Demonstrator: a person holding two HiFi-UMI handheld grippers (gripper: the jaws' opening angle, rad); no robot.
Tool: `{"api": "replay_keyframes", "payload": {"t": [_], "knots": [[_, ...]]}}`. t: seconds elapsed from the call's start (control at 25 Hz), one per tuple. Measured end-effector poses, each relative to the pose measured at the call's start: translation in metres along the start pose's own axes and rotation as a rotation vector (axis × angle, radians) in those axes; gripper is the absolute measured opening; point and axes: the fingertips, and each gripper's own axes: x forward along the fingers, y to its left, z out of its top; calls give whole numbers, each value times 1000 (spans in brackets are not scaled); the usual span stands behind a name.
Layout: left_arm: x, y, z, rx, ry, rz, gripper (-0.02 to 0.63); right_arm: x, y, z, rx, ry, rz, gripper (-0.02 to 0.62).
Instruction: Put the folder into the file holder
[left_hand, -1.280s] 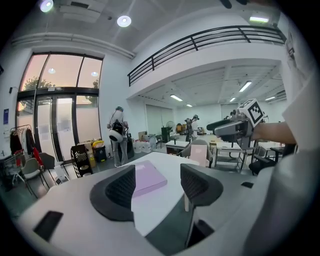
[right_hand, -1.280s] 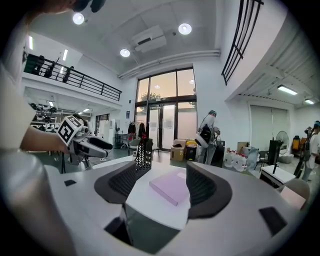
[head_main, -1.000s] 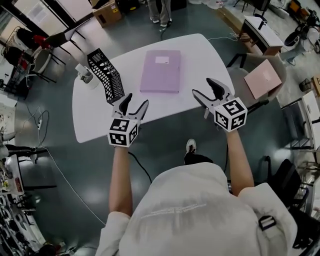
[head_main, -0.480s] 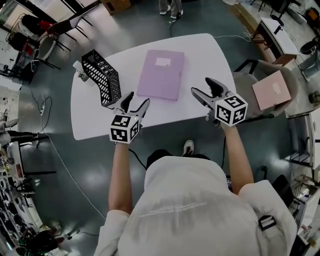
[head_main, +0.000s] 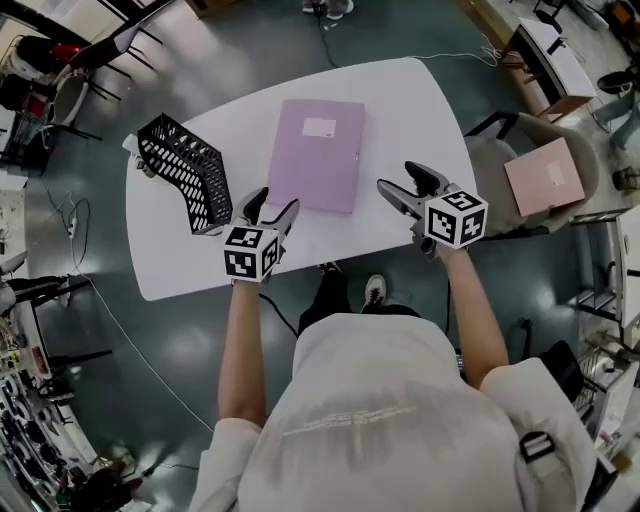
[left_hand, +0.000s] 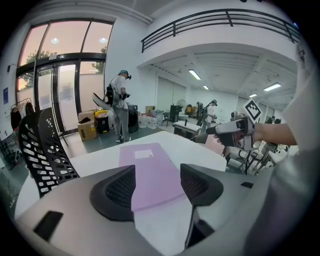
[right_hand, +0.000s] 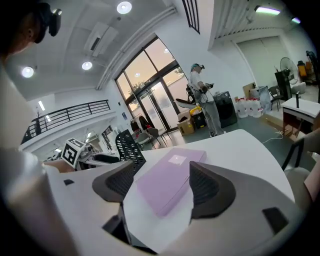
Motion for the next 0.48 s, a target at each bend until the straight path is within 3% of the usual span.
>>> {"api": "replay_keyframes", "payload": {"t": [0.48], "knots": [[98, 96, -20, -156, 102, -122, 304, 92, -48, -37, 219, 168, -77, 348]]}}
